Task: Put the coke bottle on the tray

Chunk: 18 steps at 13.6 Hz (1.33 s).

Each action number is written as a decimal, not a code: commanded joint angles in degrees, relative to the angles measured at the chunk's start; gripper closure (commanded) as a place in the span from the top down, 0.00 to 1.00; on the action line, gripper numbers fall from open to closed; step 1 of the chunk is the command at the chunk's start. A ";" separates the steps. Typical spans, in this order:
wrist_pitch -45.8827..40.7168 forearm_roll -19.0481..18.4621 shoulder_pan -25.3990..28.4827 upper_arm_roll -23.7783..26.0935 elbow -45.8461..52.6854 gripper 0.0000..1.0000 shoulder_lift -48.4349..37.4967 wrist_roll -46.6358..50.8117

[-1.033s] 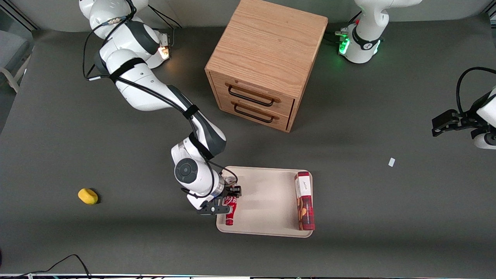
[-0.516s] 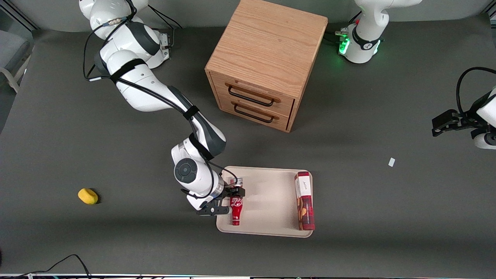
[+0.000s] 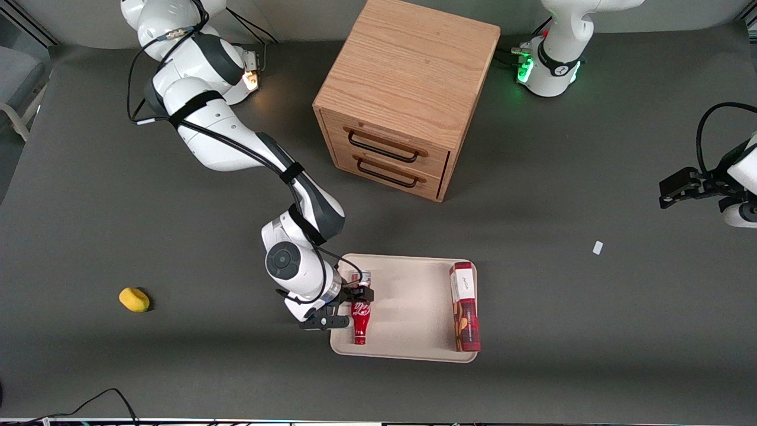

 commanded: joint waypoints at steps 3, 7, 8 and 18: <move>0.28 0.80 0.21 -0.77 1.18 1.00 -1.37 -1.02; -4.36 0.80 -3.73 -0.77 -5.21 1.00 -11.72 -1.37; -5.59 0.80 -5.31 -0.77 -7.76 1.00 -14.88 -1.72; -20.54 1.68 -18.78 -4.71 -40.81 1.00 -52.94 -13.21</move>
